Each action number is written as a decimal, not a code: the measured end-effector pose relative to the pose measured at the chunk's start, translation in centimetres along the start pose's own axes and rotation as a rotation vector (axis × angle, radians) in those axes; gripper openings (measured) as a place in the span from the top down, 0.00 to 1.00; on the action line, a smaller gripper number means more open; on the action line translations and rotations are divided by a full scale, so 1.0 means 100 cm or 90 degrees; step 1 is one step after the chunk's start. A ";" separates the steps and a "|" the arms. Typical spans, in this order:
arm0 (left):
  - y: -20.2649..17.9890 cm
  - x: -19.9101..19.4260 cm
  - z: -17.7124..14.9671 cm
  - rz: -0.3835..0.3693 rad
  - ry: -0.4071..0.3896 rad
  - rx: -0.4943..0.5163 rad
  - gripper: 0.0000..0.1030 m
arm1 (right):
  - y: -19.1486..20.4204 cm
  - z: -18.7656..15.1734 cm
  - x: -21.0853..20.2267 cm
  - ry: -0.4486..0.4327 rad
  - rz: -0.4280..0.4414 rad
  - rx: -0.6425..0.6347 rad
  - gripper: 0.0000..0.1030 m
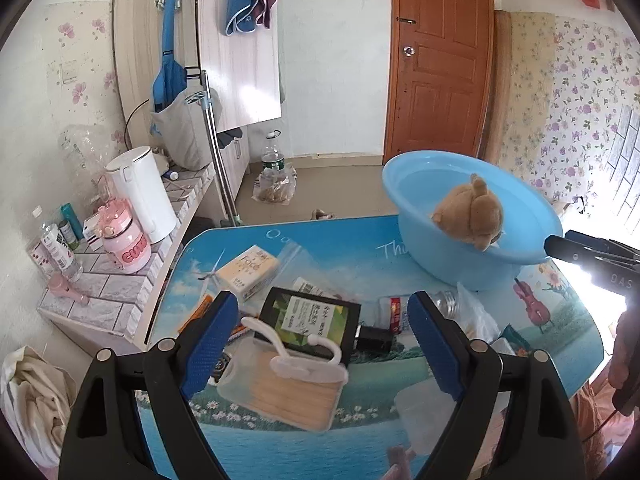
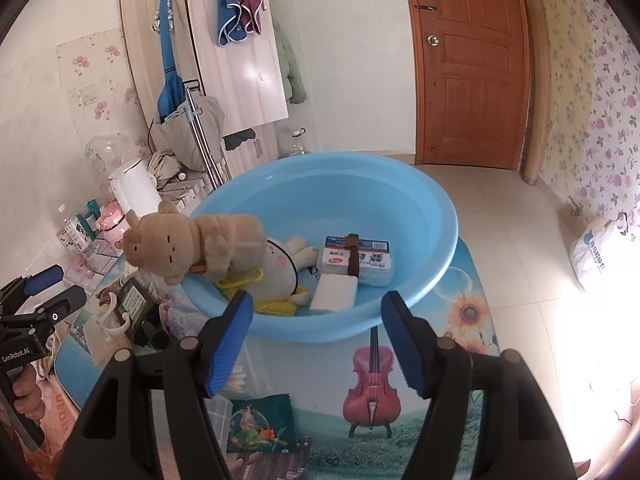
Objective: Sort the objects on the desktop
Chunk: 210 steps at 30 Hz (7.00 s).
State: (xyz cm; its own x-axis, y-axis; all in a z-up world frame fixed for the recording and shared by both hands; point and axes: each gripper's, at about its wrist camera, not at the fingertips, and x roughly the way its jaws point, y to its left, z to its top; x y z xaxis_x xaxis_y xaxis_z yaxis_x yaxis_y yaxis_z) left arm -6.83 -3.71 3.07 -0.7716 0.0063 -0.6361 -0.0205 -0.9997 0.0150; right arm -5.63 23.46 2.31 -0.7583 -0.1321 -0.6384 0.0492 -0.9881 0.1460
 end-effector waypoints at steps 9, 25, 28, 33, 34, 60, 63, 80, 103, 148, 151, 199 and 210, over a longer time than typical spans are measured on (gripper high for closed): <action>0.025 -0.009 -0.032 0.015 0.021 0.006 0.11 | 0.007 -0.041 -0.002 0.042 -0.006 0.034 0.34; 0.033 0.007 -0.053 0.001 0.055 -0.007 0.09 | 0.042 -0.065 0.007 0.100 0.045 0.011 0.33; 0.029 0.010 -0.049 -0.007 0.051 -0.002 0.09 | 0.046 -0.066 0.009 0.109 0.058 0.010 0.33; 0.017 0.024 -0.045 -0.020 0.053 0.020 0.08 | 0.051 -0.067 0.012 0.117 0.063 0.012 0.22; 0.015 0.027 -0.044 -0.024 0.055 0.023 0.08 | 0.050 -0.067 0.013 0.116 0.064 0.015 0.21; 0.031 0.010 -0.045 -0.024 0.012 0.010 0.46 | 0.056 -0.072 0.007 0.127 0.122 0.007 0.19; 0.041 -0.003 -0.050 -0.015 0.013 -0.001 0.46 | 0.066 -0.075 0.006 0.128 0.139 -0.029 0.19; 0.053 -0.013 -0.101 0.001 0.068 -0.014 0.46 | 0.108 -0.104 0.001 0.204 0.220 -0.146 0.18; 0.053 -0.001 -0.121 -0.015 0.102 -0.015 0.39 | 0.115 -0.081 0.039 0.196 0.218 -0.281 0.28; 0.041 -0.022 -0.108 -0.043 0.067 -0.035 0.47 | 0.116 -0.095 -0.001 0.184 0.178 -0.225 0.42; 0.040 -0.031 -0.091 -0.053 0.045 -0.041 0.47 | 0.115 -0.083 -0.018 0.148 0.186 -0.225 0.42; 0.022 -0.003 -0.083 -0.070 0.062 0.007 0.50 | 0.084 0.012 0.013 0.102 0.101 -0.208 0.42; 0.006 -0.007 -0.034 -0.092 0.005 0.014 0.50 | -0.011 0.044 0.059 0.118 0.006 -0.093 0.42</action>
State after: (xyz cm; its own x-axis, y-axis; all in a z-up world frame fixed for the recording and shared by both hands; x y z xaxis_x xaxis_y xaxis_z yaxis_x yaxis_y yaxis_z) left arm -4.12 -4.42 0.92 -0.7548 0.1493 -0.6387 -0.1445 -0.9877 -0.0602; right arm -12.99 24.15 1.73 -0.6261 -0.1404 -0.7670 0.1597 -0.9859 0.0501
